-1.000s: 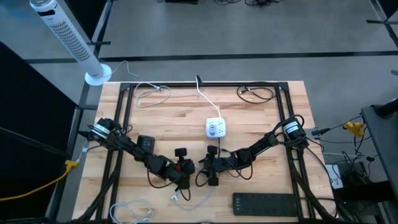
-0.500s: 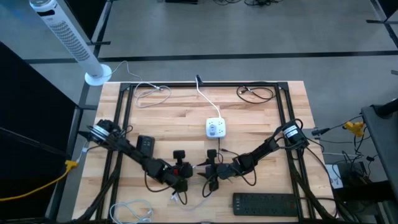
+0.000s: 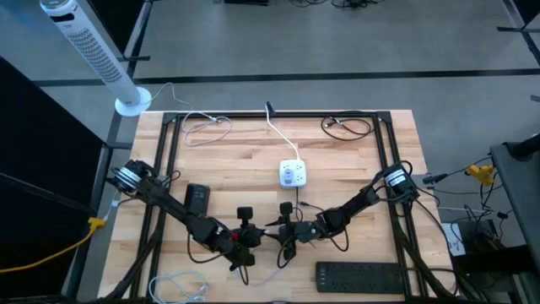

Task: Insert USB
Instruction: Insert the purple charger cable into the white charger adapter

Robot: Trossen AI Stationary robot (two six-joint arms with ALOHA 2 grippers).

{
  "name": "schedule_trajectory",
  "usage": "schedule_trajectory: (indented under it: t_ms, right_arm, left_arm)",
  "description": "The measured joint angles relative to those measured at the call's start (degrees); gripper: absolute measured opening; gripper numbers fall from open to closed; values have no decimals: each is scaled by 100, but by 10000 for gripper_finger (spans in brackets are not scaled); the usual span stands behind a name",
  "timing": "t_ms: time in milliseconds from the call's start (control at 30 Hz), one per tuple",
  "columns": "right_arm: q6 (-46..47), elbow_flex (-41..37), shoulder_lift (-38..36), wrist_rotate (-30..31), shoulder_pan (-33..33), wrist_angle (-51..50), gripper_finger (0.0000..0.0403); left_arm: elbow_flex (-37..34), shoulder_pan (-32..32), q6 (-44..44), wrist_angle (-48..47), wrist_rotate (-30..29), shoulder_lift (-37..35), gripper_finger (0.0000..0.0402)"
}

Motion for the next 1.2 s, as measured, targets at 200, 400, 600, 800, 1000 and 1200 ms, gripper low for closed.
schedule_trajectory:
  t_ms: [200,400,600,800,1000,1200]
  right_arm:
    - [-248,2,-207,0,51,19,120]
    - [-567,4,-401,-2,196,18,106]
    - [-637,9,-441,3,221,-36,95]
    - [-530,9,-452,43,200,-185,87]
    - [-422,9,-454,46,185,-179,103]
    - [-417,9,-454,48,164,-190,113]
  left_arm:
    - [6,-127,36,2,-184,-79,7]
    - [-60,-131,12,2,-215,-95,7]
    - [-60,-131,10,18,-244,-96,7]
    - [-60,-137,10,53,-243,-119,7]
    - [-60,-142,24,115,-243,-121,7]
    - [-60,-142,29,118,-242,-122,7]
